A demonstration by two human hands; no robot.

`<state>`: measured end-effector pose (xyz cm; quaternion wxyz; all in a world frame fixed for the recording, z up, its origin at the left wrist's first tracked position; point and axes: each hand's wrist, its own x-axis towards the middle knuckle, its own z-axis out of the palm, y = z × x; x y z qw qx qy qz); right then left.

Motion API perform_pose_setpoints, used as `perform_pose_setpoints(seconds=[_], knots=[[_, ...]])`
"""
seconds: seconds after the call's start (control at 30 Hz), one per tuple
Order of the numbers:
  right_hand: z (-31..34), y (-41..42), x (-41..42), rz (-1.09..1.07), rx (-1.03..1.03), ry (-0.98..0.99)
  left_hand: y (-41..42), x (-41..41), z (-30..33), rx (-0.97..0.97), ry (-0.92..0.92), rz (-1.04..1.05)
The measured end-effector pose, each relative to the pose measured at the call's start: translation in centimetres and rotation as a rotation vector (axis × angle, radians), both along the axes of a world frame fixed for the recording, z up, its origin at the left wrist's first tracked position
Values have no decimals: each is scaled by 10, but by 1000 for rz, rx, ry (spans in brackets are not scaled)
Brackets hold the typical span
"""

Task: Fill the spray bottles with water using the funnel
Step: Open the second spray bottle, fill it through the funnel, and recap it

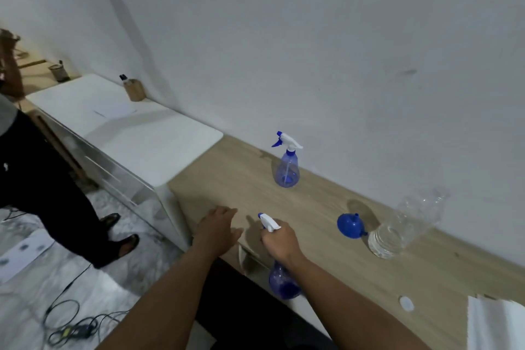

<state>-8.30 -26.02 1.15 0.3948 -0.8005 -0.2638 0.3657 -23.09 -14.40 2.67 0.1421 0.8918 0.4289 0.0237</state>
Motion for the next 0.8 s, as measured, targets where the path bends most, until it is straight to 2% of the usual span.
perform_pose_setpoints(seconds=[0.27, 0.53, 0.8], knots=[[14, 18, -21, -79, -25, -10, 23, -6, -2, 106, -5, -17], [10, 32, -29, -153, -54, -48, 51, -11, -9, 89, -106, -53], [8, 41, -45, -196, -84, -56, 73, -19, -16, 85, -94, -88]])
